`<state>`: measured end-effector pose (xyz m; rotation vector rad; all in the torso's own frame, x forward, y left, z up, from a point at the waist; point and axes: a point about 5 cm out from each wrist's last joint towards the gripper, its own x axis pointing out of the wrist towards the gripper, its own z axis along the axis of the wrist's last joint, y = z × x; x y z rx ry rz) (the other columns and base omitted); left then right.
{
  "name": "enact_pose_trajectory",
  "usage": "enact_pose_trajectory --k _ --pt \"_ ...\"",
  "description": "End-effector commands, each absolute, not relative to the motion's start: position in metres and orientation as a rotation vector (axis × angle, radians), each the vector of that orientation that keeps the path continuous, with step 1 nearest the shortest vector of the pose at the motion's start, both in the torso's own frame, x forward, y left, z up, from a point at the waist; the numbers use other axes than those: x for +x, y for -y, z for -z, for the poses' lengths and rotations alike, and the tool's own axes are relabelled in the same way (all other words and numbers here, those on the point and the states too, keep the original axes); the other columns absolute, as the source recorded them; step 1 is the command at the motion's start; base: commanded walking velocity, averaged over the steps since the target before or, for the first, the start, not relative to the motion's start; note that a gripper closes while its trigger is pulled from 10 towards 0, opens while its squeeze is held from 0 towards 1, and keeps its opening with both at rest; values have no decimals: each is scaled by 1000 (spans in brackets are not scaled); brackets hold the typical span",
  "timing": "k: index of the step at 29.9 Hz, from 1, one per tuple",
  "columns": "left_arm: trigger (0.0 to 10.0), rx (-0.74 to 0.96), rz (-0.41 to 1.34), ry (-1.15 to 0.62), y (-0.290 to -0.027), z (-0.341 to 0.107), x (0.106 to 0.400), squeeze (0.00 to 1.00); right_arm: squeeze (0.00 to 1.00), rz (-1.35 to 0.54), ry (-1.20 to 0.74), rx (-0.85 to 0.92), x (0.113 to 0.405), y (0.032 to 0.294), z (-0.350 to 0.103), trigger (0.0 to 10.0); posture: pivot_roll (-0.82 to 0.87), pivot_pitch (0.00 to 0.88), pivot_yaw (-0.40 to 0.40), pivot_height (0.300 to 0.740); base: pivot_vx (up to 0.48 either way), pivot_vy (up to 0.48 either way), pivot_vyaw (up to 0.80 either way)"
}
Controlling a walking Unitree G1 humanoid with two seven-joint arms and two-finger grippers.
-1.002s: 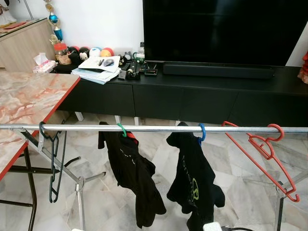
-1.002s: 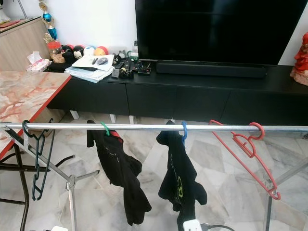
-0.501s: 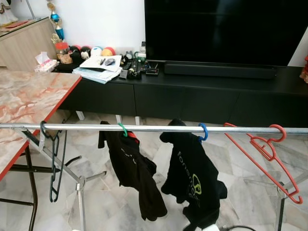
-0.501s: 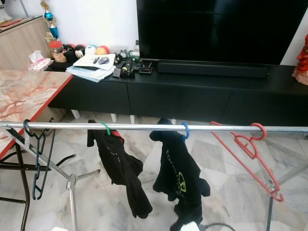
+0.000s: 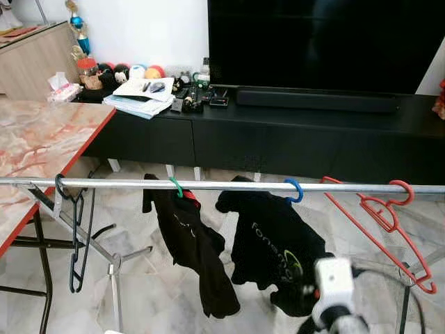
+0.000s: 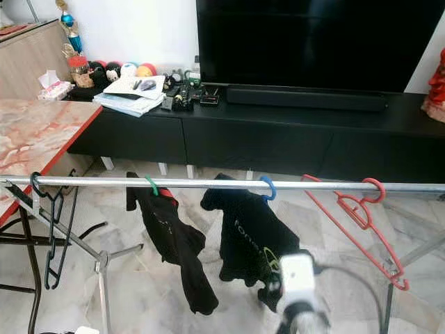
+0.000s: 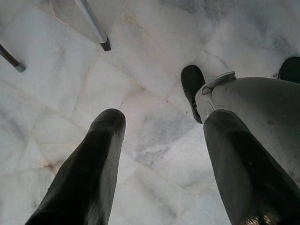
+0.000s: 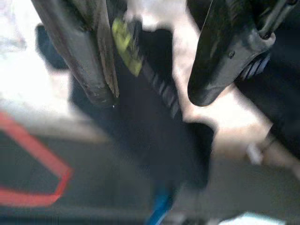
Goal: Hang hanger
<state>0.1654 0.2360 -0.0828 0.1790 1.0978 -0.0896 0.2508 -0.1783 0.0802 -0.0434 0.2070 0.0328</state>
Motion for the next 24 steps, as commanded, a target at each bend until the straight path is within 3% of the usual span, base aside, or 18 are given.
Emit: enact_pose_trajectory --k 1,9,15,24 --pt "10000 194 95 -1119 -239 84 162 0 0 39 -164 -17 261 188 -93 10000 17 28 43 740 0 0 0" --pt "10000 185 96 -1123 -238 84 162 0 0 86 -178 -88 285 205 -101 10000 26 29 39 740 0 0 0" --pt "10000 180 105 -1129 -237 84 162 0 0 92 -328 -204 295 219 -83 10000 26 27 41 740 0 0 0" --pt "10000 177 110 -1129 -236 84 162 0 0 23 -349 -223 313 218 -85 10000 39 17 40 740 0 0 0"
